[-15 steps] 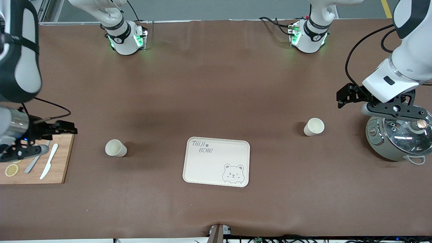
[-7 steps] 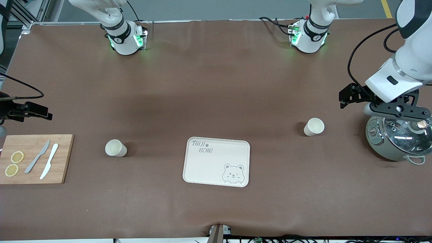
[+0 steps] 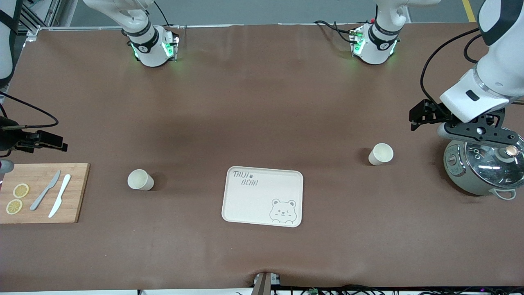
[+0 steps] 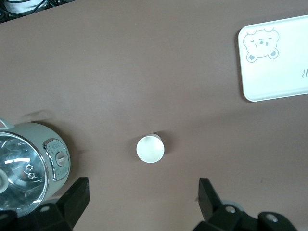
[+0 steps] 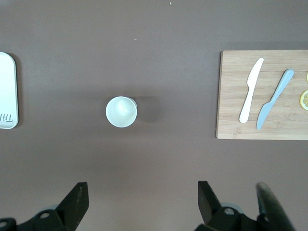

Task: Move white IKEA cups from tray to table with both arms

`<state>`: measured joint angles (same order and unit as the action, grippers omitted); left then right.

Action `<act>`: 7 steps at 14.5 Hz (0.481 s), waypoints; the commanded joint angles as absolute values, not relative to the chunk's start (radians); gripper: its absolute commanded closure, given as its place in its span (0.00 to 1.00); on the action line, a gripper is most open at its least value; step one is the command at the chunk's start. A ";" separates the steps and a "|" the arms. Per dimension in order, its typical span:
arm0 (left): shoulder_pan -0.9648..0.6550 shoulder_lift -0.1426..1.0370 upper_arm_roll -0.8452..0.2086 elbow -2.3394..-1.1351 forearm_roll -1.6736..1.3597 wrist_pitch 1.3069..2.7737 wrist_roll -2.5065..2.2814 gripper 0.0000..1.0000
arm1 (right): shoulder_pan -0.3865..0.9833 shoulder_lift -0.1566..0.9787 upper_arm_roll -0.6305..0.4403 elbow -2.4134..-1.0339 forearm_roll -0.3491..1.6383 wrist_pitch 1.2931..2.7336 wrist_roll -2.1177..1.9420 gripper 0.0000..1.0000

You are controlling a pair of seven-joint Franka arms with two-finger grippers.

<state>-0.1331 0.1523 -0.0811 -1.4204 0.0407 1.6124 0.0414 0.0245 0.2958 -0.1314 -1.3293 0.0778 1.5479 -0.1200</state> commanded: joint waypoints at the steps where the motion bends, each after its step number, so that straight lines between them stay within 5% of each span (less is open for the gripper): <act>1: -0.132 0.155 -0.080 -1.405 0.023 1.611 0.046 0.00 | 0.020 0.291 -0.123 -1.336 0.061 1.554 -0.098 0.00; 7: -0.133 0.155 -0.080 -1.405 0.021 1.609 0.041 0.00 | 0.035 0.296 -0.121 -1.338 0.063 1.545 -0.045 0.00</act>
<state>-0.1321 0.1523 -0.0810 -1.4204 0.0374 1.6124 0.0411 0.0273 0.3008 -0.1281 -1.3317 0.0777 1.5477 -0.0889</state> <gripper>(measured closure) 0.000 0.000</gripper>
